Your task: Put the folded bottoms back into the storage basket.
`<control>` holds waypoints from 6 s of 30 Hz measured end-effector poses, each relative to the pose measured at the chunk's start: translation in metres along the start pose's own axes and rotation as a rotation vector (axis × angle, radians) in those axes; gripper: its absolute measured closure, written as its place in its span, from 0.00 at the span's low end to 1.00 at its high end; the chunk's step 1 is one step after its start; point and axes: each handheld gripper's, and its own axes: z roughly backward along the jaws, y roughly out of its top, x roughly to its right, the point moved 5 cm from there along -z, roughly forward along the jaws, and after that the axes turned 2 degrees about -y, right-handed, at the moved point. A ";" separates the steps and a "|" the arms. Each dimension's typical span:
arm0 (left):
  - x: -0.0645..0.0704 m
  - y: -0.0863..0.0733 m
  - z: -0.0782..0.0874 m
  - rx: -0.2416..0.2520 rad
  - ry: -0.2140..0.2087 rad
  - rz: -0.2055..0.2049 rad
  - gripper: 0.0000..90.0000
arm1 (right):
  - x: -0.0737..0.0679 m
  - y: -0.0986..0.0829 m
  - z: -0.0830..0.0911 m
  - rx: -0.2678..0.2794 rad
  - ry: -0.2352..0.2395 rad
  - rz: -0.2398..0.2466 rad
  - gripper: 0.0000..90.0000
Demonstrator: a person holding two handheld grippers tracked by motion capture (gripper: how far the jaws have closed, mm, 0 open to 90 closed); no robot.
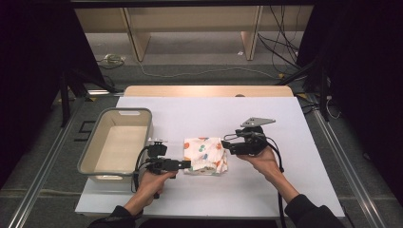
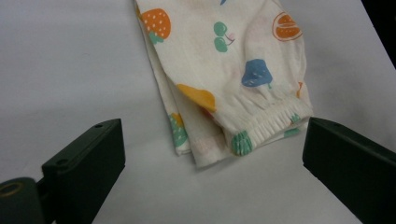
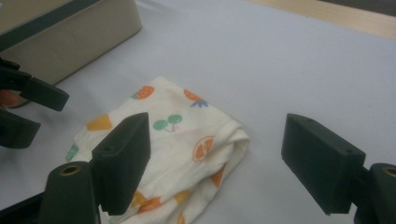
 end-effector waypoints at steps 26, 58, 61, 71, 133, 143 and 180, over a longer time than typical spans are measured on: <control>0.004 0.000 -0.027 -0.054 0.007 0.031 0.15 | 0.013 -0.005 -0.050 -0.125 0.012 -0.050 0.28; 0.004 -0.001 -0.035 -0.048 -0.085 0.077 0.84 | 0.023 -0.014 -0.087 -0.260 0.076 -0.121 0.57; 0.005 0.000 -0.035 -0.041 -0.087 0.072 0.87 | 0.019 -0.014 -0.088 -0.262 0.092 -0.117 0.72; 0.011 0.003 -0.028 -0.025 -0.117 0.039 0.91 | 0.012 -0.007 -0.082 -0.227 0.083 -0.079 0.89; 0.013 0.060 0.080 0.151 -0.176 -0.153 0.91 | -0.035 0.088 -0.034 0.113 0.136 -0.127 0.91; 0.003 0.070 0.107 0.183 -0.164 -0.165 0.91 | -0.051 0.112 -0.041 0.136 0.154 -0.129 0.91; -0.063 0.084 0.191 0.306 -0.080 -0.056 0.91 | -0.132 0.183 -0.103 0.117 0.195 -0.069 0.91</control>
